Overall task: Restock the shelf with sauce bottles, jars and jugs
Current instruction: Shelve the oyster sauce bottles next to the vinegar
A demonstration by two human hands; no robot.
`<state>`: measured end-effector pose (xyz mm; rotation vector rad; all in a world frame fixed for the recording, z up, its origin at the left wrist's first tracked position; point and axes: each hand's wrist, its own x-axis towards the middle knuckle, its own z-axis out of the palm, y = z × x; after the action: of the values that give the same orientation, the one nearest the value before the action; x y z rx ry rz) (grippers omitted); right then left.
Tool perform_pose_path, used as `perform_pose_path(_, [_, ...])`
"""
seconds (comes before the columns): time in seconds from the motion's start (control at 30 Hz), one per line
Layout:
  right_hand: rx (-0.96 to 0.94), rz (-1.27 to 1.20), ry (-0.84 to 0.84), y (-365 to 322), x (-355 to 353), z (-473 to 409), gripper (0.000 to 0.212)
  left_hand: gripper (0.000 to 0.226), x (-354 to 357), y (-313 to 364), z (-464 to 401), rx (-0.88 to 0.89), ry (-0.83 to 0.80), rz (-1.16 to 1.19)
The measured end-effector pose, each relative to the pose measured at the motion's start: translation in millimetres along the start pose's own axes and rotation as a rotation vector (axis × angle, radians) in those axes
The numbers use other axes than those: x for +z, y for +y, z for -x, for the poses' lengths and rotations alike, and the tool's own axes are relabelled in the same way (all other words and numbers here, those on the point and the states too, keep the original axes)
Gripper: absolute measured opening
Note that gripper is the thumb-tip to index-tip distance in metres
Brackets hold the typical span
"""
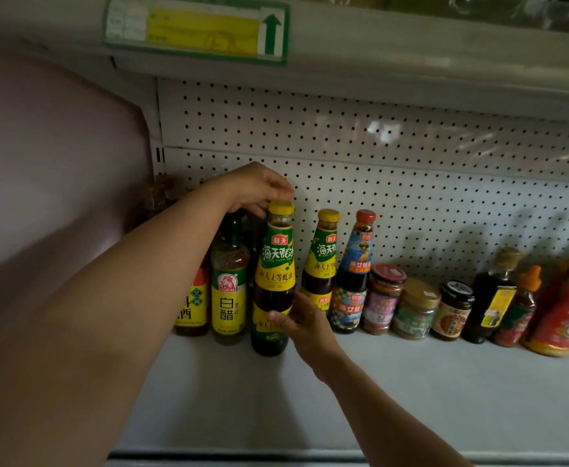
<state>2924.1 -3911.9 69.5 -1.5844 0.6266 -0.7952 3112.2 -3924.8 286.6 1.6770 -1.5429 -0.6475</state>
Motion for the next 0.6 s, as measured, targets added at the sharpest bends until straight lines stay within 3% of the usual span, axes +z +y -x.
perform_pose_path(0.47, [0.012, 0.009, 0.014, 6.3, 2.0, -2.6, 0.049, 0.035, -1.6, 0.2, 10.3, 0.046, 0.074, -0.059])
perform_pose_path(0.6, [0.022, 0.015, 0.027, 5.8, 2.8, -2.5, 0.07, 0.034, 0.9, 2.4, 11.0, 0.029, 0.08, -0.065])
